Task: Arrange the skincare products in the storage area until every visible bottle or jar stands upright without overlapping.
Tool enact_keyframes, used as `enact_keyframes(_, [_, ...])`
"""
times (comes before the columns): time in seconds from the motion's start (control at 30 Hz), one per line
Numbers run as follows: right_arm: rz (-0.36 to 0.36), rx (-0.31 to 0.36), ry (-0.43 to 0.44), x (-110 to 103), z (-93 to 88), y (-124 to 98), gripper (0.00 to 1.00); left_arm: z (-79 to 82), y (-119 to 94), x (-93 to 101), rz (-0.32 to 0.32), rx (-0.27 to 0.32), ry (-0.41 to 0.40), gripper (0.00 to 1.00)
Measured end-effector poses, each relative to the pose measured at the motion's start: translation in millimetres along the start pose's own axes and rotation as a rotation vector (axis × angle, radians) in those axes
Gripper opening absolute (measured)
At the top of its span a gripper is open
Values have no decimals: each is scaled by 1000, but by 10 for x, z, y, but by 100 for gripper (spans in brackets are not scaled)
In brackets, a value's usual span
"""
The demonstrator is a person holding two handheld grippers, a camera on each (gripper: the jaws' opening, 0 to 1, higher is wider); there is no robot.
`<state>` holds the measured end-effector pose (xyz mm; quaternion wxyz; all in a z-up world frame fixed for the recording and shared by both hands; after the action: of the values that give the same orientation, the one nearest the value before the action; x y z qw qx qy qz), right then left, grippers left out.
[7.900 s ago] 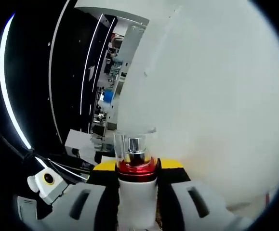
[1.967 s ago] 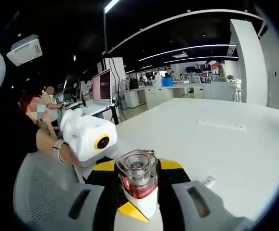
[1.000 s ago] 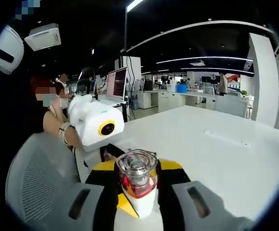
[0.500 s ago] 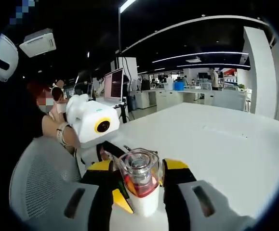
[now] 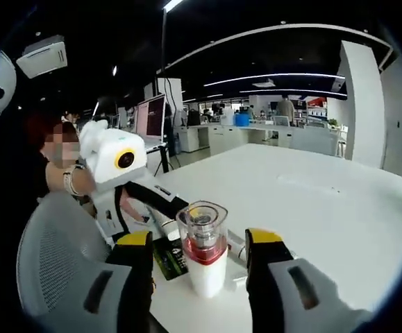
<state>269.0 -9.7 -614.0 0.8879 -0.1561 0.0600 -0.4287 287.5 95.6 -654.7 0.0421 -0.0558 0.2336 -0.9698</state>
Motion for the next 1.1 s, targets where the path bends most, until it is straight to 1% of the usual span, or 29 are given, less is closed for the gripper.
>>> enact_keyframes(0.1, [-15,-33,-12,-30,-17,-14,64,-34,-129,26,38,-12,-15,70])
enact_keyframes(0.2, [-17,-78,-16,-66,-61,-26,68,-65,-250,32,65,-12,-51,75])
enact_keyframes(0.23, [-30,-107,-41,-84,-88,-34,70,-73,-290,33,76,-7,-65,78])
enact_keyframes(0.3, [-43,-129,-51,-116,-103,-40,74,-87,-383,62,81,5,-80,81])
enact_keyframes(0.33, [-45,-134,-52,-138,-104,-43,76,-92,-430,79,91,22,-93,84])
enact_keyframes(0.4, [-47,-127,-50,-182,-84,-52,82,-132,-514,111,106,15,-119,89])
enact_keyframes(0.47, [-75,-137,-71,-194,-69,-66,86,-153,-570,132,115,11,-127,92])
enact_keyframes(0.53, [-85,-145,-77,-208,-67,-79,87,-170,-684,164,145,23,-130,94])
enact_keyframes(0.6, [-91,-148,-74,-219,-74,-93,92,-183,-764,182,166,29,-144,96])
enact_keyframes(0.63, [-95,-149,-74,-224,-79,-96,95,-183,-821,197,177,45,-145,96])
enact_keyframes(0.67, [-103,-152,-70,-225,-85,-102,97,-189,-857,208,178,46,-150,96])
enact_keyframes(0.7, [-105,-155,-66,-229,-87,-108,99,-199,-908,215,195,53,-170,97])
enact_keyframes(0.8, [-116,-154,-70,-245,-71,-143,99,-218,-1021,241,220,79,-184,97])
enact_keyframes(0.83, [-117,-154,-71,-246,-70,-145,99,-237,-1069,250,237,84,-189,97])
enact_keyframes(0.9, [-130,-152,-83,-238,-66,-157,99,-273,-1159,268,265,78,-204,97])
enact_keyframes(0.97, [-134,-146,-85,-237,-56,-159,99,-285,-1248,275,295,86,-203,97])
enact_keyframes(1.07, [-132,-132,-78,-262,-42,-152,100,-297,-1404,282,342,110,-219,97])
enact_keyframes(1.1, [-122,-132,-79,-281,-46,-150,100,-298,-1420,283,346,114,-219,97])
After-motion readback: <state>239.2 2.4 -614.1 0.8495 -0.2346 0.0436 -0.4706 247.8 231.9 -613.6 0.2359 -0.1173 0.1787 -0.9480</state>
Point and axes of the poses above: the point that each gripper's makers call its tool centre point, and the gripper's own axes: y roughly forward along the fingers, x roughly to its right, z roughly out of its top, the point moved 6 cm from there along -y, roughly backward along the fingers, and after that the axes turned 8 degrees about -z, right-handed, at the moved point
